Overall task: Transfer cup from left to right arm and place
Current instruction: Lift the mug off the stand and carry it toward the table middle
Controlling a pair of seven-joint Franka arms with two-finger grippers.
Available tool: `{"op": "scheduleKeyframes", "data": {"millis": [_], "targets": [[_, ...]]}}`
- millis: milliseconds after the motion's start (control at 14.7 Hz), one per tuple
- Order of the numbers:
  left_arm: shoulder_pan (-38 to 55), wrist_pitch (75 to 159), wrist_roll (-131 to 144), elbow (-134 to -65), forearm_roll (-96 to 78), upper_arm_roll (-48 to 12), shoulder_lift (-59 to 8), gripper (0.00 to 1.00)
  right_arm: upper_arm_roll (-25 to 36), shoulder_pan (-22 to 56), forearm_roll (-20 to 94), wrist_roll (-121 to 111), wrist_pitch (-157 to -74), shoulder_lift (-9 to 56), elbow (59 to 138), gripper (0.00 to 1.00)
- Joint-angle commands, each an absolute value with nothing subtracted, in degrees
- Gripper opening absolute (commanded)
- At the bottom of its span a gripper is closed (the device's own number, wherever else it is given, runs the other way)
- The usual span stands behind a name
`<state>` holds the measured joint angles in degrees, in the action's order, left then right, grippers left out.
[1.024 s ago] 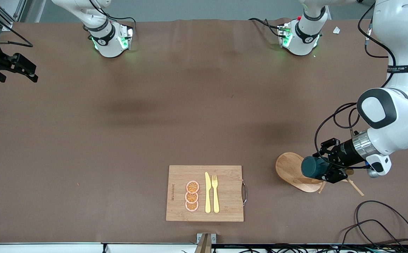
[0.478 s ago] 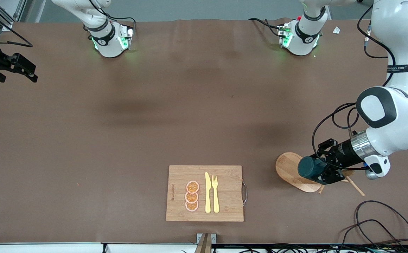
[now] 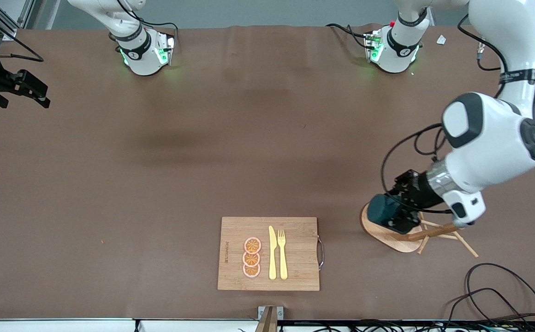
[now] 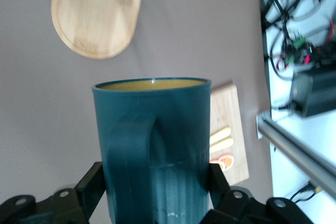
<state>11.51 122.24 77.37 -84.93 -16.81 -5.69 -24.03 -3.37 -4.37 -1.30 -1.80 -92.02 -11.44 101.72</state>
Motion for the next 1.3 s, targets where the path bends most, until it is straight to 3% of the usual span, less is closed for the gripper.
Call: {"op": "scheduleKeyframes", "data": {"millis": [0,1228], "targets": [[17.6,121.1,79.7,-83.1,-9.0,-5.1,-24.5,0.53,-3.7,-3.8,-1.0,-1.7,-91.3,-11.2,101.2,1.0],[53.2,119.7,105.4,-80.0,50.3,-2.8,-42.9,0.44,-3.8,-3.3,-1.0,-1.5,-90.6,-11.3,101.2,1.0]]}}
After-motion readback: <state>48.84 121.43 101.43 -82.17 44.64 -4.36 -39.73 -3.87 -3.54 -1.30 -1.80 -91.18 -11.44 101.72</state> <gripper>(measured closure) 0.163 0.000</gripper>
